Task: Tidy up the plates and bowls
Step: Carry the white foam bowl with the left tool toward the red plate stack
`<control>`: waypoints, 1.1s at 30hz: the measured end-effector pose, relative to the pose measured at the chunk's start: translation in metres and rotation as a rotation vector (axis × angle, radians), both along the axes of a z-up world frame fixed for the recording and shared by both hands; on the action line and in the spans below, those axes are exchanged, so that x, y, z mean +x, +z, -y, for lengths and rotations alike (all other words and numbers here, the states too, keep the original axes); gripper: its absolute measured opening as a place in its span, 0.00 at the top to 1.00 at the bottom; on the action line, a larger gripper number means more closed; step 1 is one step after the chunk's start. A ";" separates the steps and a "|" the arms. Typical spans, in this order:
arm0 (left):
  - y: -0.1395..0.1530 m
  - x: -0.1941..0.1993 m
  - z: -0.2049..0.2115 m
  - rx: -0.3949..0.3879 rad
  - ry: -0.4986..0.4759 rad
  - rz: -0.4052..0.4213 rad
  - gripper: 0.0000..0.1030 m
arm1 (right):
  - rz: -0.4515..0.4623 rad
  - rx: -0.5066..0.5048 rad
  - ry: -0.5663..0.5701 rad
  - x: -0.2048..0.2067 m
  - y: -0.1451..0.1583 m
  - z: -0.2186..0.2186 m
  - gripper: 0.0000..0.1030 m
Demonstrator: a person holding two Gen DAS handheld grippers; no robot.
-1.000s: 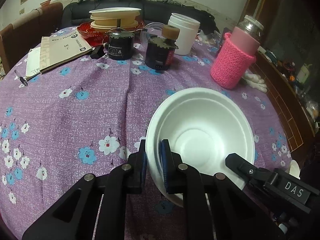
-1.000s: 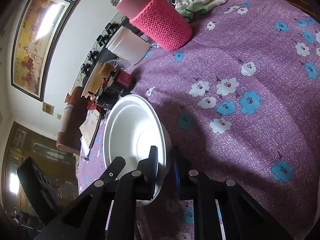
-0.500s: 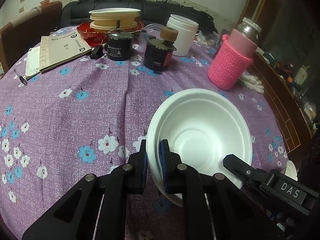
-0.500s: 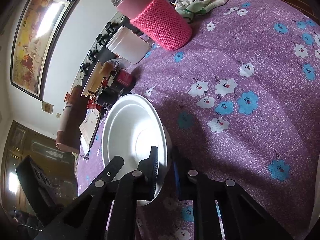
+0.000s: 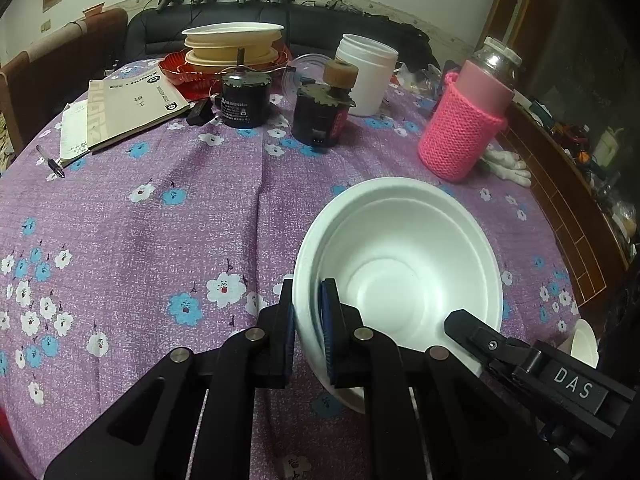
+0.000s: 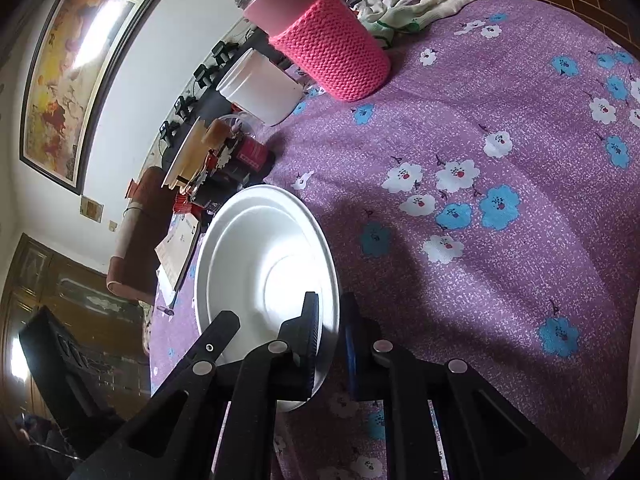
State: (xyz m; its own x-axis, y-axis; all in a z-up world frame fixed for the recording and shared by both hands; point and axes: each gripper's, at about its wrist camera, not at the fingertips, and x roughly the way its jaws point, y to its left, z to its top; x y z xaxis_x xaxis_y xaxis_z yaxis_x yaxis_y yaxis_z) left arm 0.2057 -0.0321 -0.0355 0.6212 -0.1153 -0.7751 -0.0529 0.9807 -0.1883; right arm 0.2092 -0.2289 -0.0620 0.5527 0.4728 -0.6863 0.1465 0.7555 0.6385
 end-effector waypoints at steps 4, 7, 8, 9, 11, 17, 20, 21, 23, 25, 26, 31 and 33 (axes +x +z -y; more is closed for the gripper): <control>0.004 -0.003 0.001 0.003 -0.003 0.004 0.91 | 0.004 -0.014 0.001 -0.002 0.005 -0.002 0.89; 0.006 -0.007 0.004 0.013 -0.009 0.001 0.91 | -0.001 -0.023 0.001 -0.007 0.006 -0.001 0.90; 0.007 -0.009 0.005 0.016 -0.010 0.000 0.91 | -0.003 -0.024 0.001 -0.009 0.006 0.000 0.90; 0.008 -0.012 0.006 0.018 -0.012 -0.002 0.91 | -0.004 -0.024 0.001 -0.010 0.006 0.000 0.90; 0.010 -0.018 0.007 0.025 -0.014 0.001 0.91 | -0.005 -0.029 0.000 -0.017 0.009 0.002 0.90; 0.019 -0.047 0.010 0.036 -0.020 0.011 0.91 | 0.002 -0.047 0.002 -0.042 0.021 0.003 0.90; 0.021 -0.060 0.009 0.036 -0.026 0.010 0.91 | 0.006 -0.054 0.009 -0.059 0.025 0.004 0.90; 0.021 -0.065 0.010 0.037 -0.028 0.009 0.91 | 0.004 -0.053 0.010 -0.065 0.025 0.004 0.90; 0.021 -0.075 0.010 0.040 -0.031 0.008 0.91 | 0.003 -0.054 0.011 -0.075 0.026 0.004 0.90; 0.021 -0.086 0.009 0.040 -0.034 0.006 0.90 | 0.000 -0.055 0.013 -0.088 0.027 0.004 0.90; 0.021 -0.090 0.009 0.038 -0.034 0.006 0.90 | 0.000 -0.056 0.013 -0.092 0.028 0.005 0.90; 0.023 -0.112 0.006 0.036 -0.033 0.006 0.90 | 0.001 -0.064 0.024 -0.119 0.031 0.002 0.90; 0.023 -0.119 0.004 0.033 -0.034 0.006 0.91 | 0.001 -0.067 0.029 -0.126 0.032 0.002 0.90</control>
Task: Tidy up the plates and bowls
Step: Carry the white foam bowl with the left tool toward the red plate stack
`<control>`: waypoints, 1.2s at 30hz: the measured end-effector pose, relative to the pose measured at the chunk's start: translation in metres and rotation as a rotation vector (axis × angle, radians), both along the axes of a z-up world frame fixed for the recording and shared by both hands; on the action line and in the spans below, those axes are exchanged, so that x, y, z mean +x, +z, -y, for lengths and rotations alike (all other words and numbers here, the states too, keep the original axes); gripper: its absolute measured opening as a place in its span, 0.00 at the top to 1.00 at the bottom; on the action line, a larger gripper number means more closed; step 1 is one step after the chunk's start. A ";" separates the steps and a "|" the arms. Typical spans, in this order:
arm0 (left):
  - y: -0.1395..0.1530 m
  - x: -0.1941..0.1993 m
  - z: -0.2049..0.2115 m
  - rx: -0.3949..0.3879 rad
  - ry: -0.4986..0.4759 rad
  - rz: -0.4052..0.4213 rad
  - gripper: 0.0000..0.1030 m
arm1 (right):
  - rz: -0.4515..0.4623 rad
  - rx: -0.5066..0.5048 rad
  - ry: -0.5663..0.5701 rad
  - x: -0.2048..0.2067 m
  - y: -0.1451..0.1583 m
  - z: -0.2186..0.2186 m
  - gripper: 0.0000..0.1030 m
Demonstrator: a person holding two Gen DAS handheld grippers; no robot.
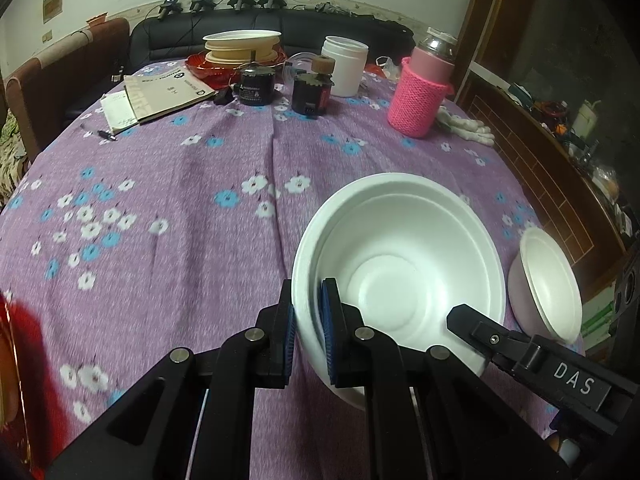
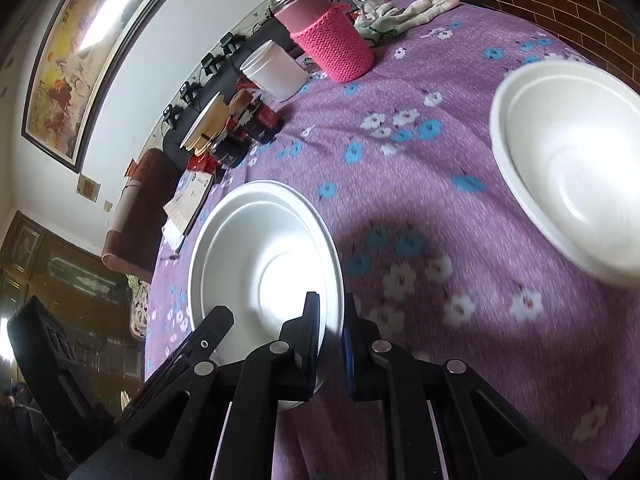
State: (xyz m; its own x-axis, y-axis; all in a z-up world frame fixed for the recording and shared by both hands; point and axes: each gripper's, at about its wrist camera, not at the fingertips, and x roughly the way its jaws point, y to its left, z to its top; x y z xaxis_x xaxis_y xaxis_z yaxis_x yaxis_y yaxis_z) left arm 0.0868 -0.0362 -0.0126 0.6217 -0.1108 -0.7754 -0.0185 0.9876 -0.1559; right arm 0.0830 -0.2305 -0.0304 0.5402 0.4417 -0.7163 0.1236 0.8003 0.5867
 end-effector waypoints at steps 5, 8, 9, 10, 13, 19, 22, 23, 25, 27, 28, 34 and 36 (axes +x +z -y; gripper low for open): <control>-0.001 -0.017 -0.004 -0.006 -0.002 -0.006 0.90 | 0.000 -0.008 0.007 -0.020 0.002 -0.004 0.90; -0.003 -0.025 -0.006 -0.009 -0.004 -0.010 0.90 | -0.004 -0.010 0.012 -0.029 0.002 -0.006 0.90; -0.003 -0.028 -0.007 -0.010 -0.005 -0.009 0.90 | -0.004 -0.013 0.013 -0.032 0.002 -0.006 0.90; -0.002 -0.031 -0.008 -0.009 -0.005 -0.007 0.90 | -0.003 -0.014 0.015 -0.036 0.003 -0.007 0.90; -0.002 -0.040 -0.011 -0.009 -0.002 -0.004 0.90 | 0.000 -0.022 0.030 -0.044 0.003 -0.011 0.90; -0.005 -0.049 -0.021 -0.010 0.016 -0.014 0.90 | -0.005 -0.028 0.059 -0.051 0.002 -0.022 0.90; -0.005 -0.053 -0.026 -0.011 0.027 -0.013 0.90 | -0.004 -0.029 0.075 -0.053 0.001 -0.028 0.90; -0.004 -0.054 -0.028 -0.011 0.030 -0.012 0.90 | -0.003 -0.028 0.079 -0.054 0.002 -0.029 0.90; -0.004 -0.057 -0.031 -0.012 0.038 -0.011 0.90 | 0.000 -0.029 0.090 -0.055 0.003 -0.033 0.90; -0.003 -0.058 -0.034 -0.014 0.045 -0.010 0.90 | 0.002 -0.028 0.099 -0.054 0.003 -0.035 0.90; -0.002 -0.059 -0.036 -0.014 0.048 -0.009 0.90 | 0.004 -0.028 0.105 -0.055 0.004 -0.038 0.90; 0.002 -0.068 -0.047 -0.019 0.070 -0.002 0.90 | 0.016 -0.025 0.136 -0.057 0.008 -0.048 0.90; 0.004 -0.071 -0.052 -0.022 0.081 0.001 0.90 | 0.020 -0.025 0.147 -0.058 0.010 -0.052 0.90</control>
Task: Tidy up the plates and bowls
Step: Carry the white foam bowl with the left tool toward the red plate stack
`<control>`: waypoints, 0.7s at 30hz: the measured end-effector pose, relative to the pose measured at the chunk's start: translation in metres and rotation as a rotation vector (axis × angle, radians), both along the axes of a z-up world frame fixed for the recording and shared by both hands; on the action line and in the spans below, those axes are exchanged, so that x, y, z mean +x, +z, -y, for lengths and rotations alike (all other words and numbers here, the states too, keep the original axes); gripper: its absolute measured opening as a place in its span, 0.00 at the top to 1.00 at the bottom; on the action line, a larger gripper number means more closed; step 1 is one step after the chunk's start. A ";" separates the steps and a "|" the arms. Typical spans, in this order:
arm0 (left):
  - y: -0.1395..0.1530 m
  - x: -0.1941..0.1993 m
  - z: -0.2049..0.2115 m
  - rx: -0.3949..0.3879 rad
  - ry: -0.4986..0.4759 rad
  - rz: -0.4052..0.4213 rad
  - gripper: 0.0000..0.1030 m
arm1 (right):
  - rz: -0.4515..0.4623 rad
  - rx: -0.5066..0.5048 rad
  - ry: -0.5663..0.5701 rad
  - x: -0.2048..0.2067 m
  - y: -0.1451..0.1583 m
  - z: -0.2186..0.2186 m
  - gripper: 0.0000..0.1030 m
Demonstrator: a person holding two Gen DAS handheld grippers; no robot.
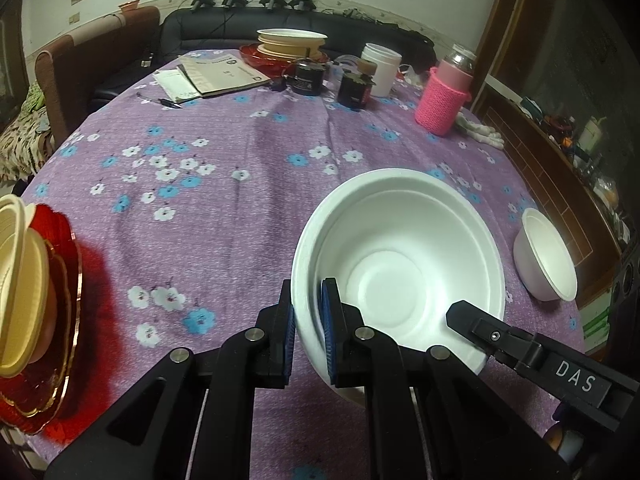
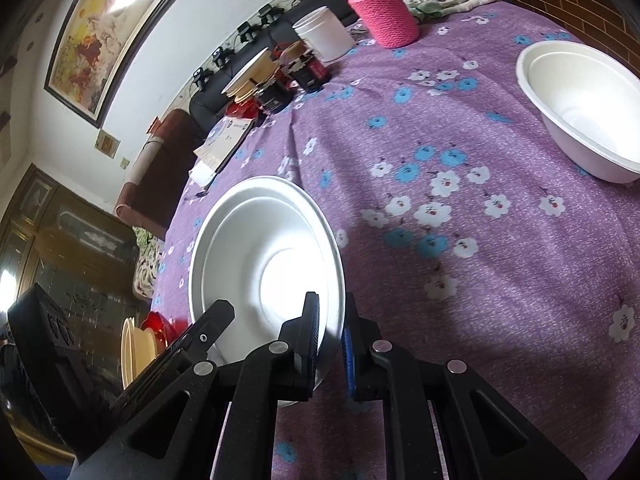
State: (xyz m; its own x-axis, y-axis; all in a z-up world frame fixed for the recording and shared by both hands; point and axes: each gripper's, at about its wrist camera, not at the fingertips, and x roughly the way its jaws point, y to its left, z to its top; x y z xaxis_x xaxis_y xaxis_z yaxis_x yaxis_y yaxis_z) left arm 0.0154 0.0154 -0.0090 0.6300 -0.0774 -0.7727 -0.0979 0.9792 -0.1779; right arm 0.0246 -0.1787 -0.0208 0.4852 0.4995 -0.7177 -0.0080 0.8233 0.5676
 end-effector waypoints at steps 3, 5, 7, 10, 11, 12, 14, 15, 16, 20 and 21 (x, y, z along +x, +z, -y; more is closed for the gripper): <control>0.002 -0.003 -0.006 -0.004 0.013 0.001 0.90 | 0.008 0.002 0.019 -0.002 0.003 -0.006 0.90; 0.003 -0.005 -0.009 -0.002 0.022 0.002 0.90 | 0.012 0.001 0.031 -0.003 0.004 -0.011 0.90; 0.003 -0.007 -0.012 -0.001 0.029 0.001 0.90 | 0.014 0.001 0.041 -0.004 0.005 -0.015 0.90; 0.006 -0.012 -0.018 -0.005 0.043 0.004 0.90 | 0.018 -0.001 0.055 -0.006 0.006 -0.019 0.90; 0.007 -0.013 -0.020 -0.005 0.046 0.005 0.90 | 0.022 -0.002 0.061 -0.007 0.008 -0.022 0.90; 0.008 -0.014 -0.022 -0.006 0.051 0.007 0.90 | 0.025 -0.002 0.067 -0.007 0.009 -0.024 0.90; 0.011 -0.017 -0.025 -0.005 0.060 0.013 0.90 | 0.031 -0.003 0.077 -0.007 0.011 -0.028 0.90; 0.012 -0.018 -0.027 -0.005 0.064 0.015 0.90 | 0.034 -0.003 0.082 -0.008 0.012 -0.029 0.90; 0.014 -0.019 -0.030 -0.005 0.069 0.017 0.90 | 0.038 -0.003 0.089 -0.008 0.014 -0.032 0.90; 0.019 -0.024 -0.039 -0.006 0.091 0.028 0.90 | 0.052 -0.003 0.112 -0.010 0.019 -0.041 0.90; 0.020 -0.025 -0.042 -0.006 0.097 0.029 0.90 | 0.054 -0.003 0.117 -0.010 0.021 -0.044 0.90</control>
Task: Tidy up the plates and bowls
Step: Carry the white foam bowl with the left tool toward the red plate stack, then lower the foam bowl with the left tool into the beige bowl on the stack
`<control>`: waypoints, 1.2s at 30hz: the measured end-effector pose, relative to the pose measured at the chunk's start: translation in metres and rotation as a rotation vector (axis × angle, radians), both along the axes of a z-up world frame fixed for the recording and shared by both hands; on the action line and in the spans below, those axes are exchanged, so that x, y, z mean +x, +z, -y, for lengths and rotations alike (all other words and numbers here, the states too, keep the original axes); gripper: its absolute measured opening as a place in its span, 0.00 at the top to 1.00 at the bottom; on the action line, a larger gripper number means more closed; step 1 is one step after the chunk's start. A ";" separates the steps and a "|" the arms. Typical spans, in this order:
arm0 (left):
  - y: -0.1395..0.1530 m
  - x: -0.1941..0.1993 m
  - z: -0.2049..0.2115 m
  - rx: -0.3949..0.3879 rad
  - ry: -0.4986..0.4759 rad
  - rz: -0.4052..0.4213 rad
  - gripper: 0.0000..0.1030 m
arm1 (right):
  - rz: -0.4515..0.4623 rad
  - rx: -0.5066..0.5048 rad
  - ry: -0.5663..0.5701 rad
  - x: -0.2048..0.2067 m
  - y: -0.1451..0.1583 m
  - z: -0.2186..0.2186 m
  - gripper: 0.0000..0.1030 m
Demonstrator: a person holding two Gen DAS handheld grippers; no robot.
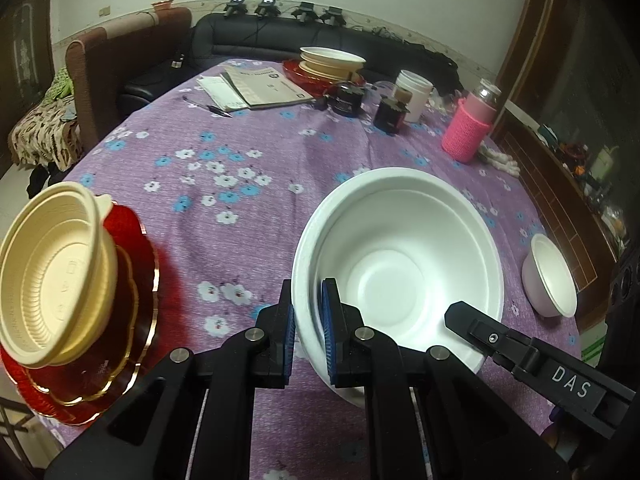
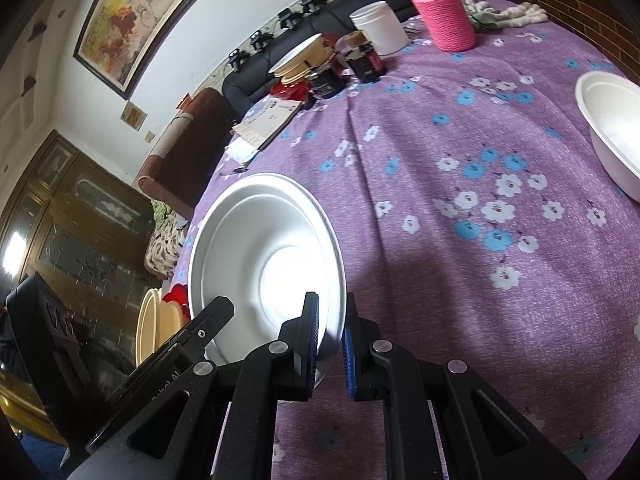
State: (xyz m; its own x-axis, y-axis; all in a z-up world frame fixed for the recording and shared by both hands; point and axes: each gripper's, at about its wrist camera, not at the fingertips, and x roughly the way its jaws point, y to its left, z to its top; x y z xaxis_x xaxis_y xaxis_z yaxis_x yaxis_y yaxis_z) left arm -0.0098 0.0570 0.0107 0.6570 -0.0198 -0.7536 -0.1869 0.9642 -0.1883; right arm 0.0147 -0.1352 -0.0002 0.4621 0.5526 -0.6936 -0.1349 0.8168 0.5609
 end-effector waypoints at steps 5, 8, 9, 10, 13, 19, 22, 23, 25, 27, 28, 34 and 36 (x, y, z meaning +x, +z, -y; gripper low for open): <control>0.005 -0.007 -0.013 0.002 0.033 0.010 0.90 | 0.014 -0.001 0.037 -0.001 0.006 -0.016 0.90; 0.007 -0.010 -0.022 0.001 0.054 0.014 0.90 | 0.021 -0.006 0.061 -0.002 0.009 -0.027 0.90; 0.007 -0.011 -0.025 -0.001 0.061 0.015 0.90 | 0.022 -0.006 0.067 -0.002 0.010 -0.030 0.90; 0.008 -0.012 -0.027 -0.003 0.065 0.016 0.90 | 0.024 -0.006 0.075 -0.002 0.011 -0.034 0.90; 0.011 -0.014 -0.034 -0.004 0.078 0.023 0.90 | 0.033 -0.012 0.092 -0.003 0.014 -0.041 0.90; 0.016 -0.018 -0.047 -0.013 0.105 0.036 0.90 | 0.048 -0.018 0.118 -0.002 0.023 -0.054 0.90; 0.018 -0.020 -0.054 -0.014 0.122 0.040 0.90 | 0.058 -0.021 0.135 -0.002 0.028 -0.063 0.90; 0.019 -0.020 -0.057 -0.016 0.129 0.042 0.90 | 0.060 -0.020 0.142 -0.001 0.029 -0.067 0.90; 0.021 -0.022 -0.062 -0.016 0.142 0.044 0.90 | 0.064 -0.022 0.155 0.001 0.031 -0.073 0.90; 0.022 -0.023 -0.066 -0.016 0.155 0.045 0.90 | 0.069 -0.022 0.165 0.001 0.034 -0.078 0.90; 0.023 -0.023 -0.069 -0.015 0.162 0.046 0.90 | 0.071 -0.022 0.171 0.002 0.035 -0.081 0.90; 0.023 -0.025 -0.080 -0.015 0.191 0.042 0.89 | 0.072 -0.023 0.201 0.004 0.038 -0.096 0.90; 0.023 -0.025 -0.083 -0.016 0.200 0.041 0.89 | 0.071 -0.025 0.210 0.004 0.039 -0.101 0.90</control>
